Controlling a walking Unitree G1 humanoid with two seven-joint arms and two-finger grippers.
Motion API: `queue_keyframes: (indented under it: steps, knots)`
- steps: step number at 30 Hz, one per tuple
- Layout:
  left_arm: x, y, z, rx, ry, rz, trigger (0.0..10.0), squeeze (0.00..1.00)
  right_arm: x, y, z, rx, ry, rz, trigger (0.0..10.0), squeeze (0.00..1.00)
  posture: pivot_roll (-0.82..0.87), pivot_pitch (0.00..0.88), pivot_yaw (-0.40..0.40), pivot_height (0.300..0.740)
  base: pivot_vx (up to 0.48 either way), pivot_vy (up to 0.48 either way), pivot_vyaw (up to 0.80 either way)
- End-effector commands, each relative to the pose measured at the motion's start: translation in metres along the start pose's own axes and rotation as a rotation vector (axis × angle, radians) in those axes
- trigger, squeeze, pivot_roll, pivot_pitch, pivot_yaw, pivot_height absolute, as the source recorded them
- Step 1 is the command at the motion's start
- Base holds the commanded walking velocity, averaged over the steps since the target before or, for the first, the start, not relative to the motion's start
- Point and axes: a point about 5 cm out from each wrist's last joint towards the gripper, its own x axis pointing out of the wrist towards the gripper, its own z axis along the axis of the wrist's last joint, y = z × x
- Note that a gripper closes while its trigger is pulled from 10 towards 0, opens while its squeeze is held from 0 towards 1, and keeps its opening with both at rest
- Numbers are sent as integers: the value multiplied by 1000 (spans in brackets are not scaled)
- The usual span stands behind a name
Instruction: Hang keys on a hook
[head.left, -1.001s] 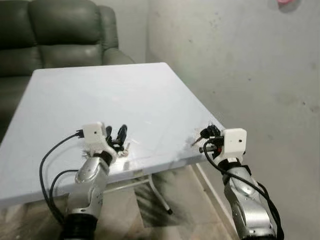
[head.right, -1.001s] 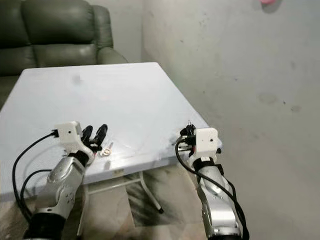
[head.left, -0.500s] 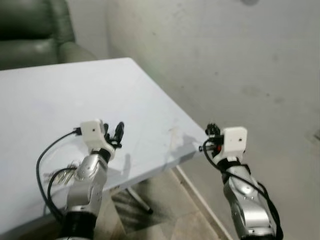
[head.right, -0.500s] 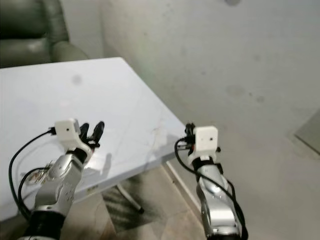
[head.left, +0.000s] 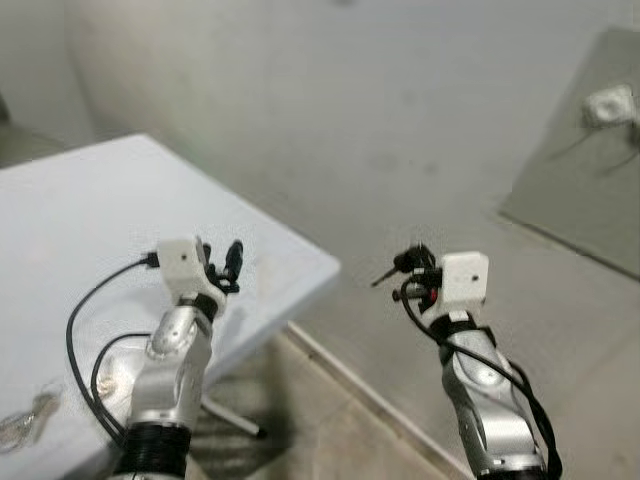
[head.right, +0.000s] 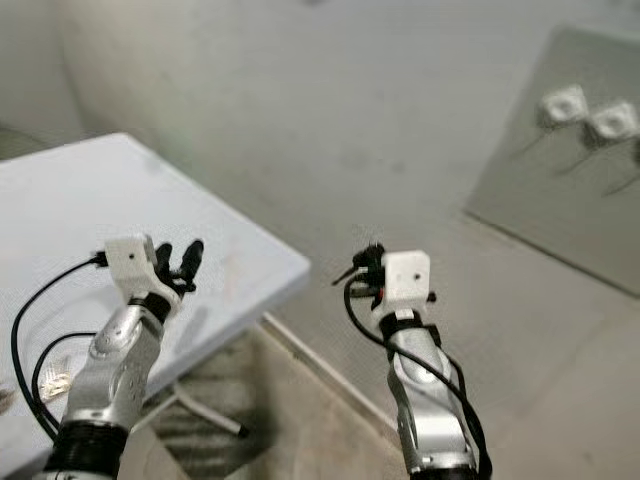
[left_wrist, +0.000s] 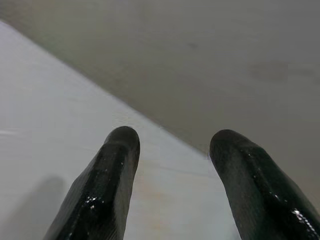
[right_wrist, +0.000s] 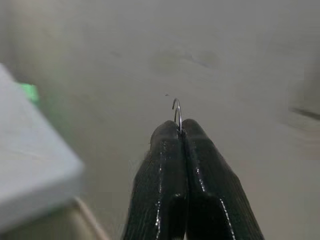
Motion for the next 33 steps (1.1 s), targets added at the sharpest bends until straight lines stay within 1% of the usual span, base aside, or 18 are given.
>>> queue_keyframes:
  steps: [1,9,33]
  knots:
    - [3,2,4,22,-3,6,10000,0,3,1,5,10,-21,-8,10000,0,31,0,-36,740,0,0,-775]
    - [3,-1,3,26,-3,2,10000,0,3,-1,6,2,-24,-19,10000,0,29,0,-35,740,0,0,-775]
    - [2,-8,1,28,7,-29,10000,0,4,-1,7,-7,-25,-15,10000,0,32,0,-41,740,0,0,-771]
